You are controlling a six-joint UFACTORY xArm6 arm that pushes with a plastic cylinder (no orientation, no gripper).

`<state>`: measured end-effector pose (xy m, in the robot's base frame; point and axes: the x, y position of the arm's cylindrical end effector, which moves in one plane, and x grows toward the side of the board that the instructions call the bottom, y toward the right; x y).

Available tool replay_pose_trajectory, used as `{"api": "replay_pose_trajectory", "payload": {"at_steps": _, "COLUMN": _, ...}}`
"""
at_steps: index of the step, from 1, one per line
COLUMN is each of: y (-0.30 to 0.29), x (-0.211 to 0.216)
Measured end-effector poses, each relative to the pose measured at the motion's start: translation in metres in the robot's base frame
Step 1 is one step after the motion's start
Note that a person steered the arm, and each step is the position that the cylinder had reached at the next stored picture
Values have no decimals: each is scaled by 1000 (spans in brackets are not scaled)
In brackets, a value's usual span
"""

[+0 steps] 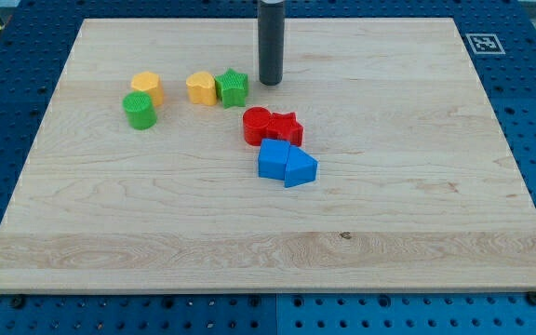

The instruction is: Push the green star along with the yellow heart to the yellow hexagon

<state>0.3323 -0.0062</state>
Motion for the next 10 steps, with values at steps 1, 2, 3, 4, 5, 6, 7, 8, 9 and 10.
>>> {"api": "replay_pose_trajectory", "payload": {"at_steps": 1, "y": -12, "x": 7}}
{"api": "replay_pose_trajectory", "payload": {"at_steps": 2, "y": -21, "x": 11}}
{"api": "replay_pose_trajectory", "payload": {"at_steps": 3, "y": -31, "x": 11}}
{"api": "replay_pose_trajectory", "payload": {"at_steps": 4, "y": -42, "x": 11}}
{"api": "replay_pose_trajectory", "payload": {"at_steps": 5, "y": -51, "x": 12}}
{"api": "replay_pose_trajectory", "payload": {"at_steps": 6, "y": -61, "x": 15}}
{"api": "replay_pose_trajectory", "payload": {"at_steps": 7, "y": -70, "x": 20}}
{"api": "replay_pose_trajectory", "payload": {"at_steps": 8, "y": -72, "x": 18}}
{"api": "replay_pose_trajectory", "payload": {"at_steps": 9, "y": -50, "x": 10}}
{"api": "replay_pose_trajectory", "payload": {"at_steps": 10, "y": -35, "x": 23}}
